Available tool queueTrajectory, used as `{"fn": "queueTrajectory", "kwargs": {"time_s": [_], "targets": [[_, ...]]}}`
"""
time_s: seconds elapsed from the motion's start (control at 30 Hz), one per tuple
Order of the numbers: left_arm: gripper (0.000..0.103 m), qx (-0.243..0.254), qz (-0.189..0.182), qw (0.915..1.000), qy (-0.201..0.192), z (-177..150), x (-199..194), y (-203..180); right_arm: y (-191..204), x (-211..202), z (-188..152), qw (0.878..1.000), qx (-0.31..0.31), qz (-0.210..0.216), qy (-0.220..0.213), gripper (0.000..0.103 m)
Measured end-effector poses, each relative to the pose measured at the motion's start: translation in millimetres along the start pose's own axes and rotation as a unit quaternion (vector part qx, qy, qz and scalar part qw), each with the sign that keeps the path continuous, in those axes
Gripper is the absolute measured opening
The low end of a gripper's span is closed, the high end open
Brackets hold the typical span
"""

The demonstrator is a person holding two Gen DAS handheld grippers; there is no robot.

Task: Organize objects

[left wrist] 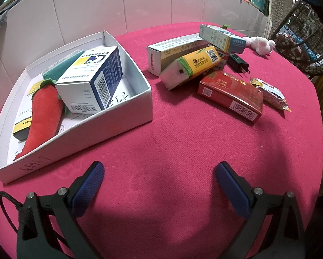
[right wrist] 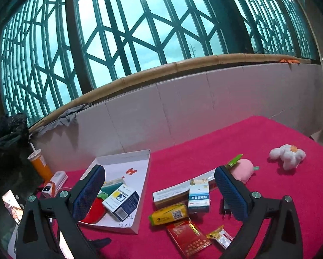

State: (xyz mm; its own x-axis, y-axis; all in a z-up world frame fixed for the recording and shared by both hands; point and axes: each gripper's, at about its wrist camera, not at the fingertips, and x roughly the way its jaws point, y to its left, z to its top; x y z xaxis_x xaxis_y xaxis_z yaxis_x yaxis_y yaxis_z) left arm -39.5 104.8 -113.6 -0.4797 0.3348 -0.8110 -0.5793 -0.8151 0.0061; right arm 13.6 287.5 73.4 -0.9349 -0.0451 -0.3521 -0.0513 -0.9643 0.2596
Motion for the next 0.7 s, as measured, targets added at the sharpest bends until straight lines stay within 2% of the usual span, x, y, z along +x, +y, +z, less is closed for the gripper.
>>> {"fn": "queueTrajectory", "kwargs": {"time_s": [0.33,0.6,0.7], "targets": [[0.103,0.0,-0.001,1.0,0.0,1,1,0,-15,-10,5,1.0,-0.013,-0.022,-0.005,0.103],[0.103,-0.002,0.007,1.0,0.001,3,0,1,-31,-12,4,0.999,-0.02,-0.043,0.011,0.103],[0.103,-0.02,0.018,0.999,-0.036,14,-22,1,-36,-15,7,0.998,-0.025,-0.048,0.007,0.103]]}}
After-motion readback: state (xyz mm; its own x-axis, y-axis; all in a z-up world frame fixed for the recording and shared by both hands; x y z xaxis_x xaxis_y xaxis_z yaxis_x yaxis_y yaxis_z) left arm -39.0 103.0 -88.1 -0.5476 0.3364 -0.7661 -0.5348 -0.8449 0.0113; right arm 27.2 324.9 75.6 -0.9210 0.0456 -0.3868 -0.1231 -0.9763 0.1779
